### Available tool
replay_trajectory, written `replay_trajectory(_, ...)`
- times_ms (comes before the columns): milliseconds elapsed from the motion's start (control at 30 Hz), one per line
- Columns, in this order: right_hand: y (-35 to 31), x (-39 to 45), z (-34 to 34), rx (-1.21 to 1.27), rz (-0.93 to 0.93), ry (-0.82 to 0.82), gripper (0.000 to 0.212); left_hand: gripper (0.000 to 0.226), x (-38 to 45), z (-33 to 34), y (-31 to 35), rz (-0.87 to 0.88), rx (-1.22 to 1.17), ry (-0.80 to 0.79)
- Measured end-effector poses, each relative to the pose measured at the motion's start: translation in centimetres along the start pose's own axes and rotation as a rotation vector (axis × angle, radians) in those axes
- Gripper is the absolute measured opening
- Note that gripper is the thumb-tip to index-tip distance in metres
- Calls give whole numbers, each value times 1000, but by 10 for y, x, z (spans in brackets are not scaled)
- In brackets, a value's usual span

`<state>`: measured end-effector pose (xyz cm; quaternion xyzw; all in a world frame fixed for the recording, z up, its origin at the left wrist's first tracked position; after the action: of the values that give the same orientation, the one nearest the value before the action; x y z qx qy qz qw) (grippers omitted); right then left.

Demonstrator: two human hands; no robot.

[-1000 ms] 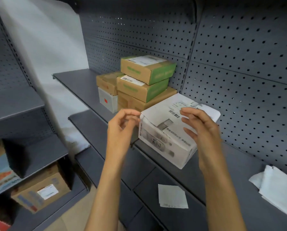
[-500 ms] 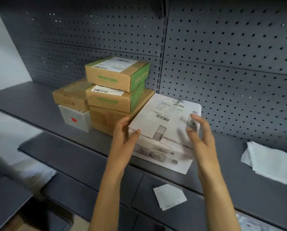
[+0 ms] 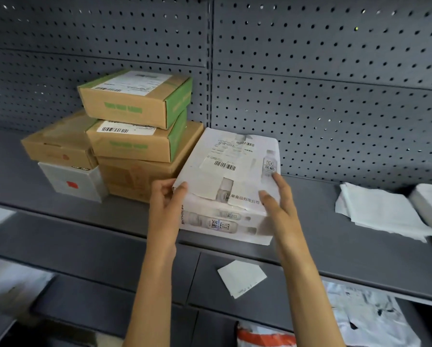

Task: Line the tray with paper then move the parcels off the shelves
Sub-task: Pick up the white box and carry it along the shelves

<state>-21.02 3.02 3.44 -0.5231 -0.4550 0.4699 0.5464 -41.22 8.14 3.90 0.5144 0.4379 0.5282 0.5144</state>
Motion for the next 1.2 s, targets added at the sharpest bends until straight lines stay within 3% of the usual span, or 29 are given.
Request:
replay_trajectory(200, -1, -9, -1, 41, -6, 51, 49, 12, -4, 7, 5, 12, -102, 12)
replay_trajectory(633, -26, -54, -47, 12, -94, 194, 51, 18, -14, 54, 9, 6, -173, -129)
replay_trajectory(1000, -48, -114, -116, 92, -181, 304, 58, 19, -60, 132, 39, 55, -176, -252)
replay_trajectory(1200, -66, -161, -176, 80, -227, 387, 47, 17, -107, 190, 59, 94, -178, -312)
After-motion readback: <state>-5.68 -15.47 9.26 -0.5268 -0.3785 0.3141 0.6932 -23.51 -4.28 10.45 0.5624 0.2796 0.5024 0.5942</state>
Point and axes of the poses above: each hand's wrist, its own x-axis towards the middle knuckle, its own z-axis out of the palm, y = z × x, the point moved 3 cm from there along x, towards the middle knuckle, and after that the axes turned 15 degrees about -y, right-handed, at the moved point
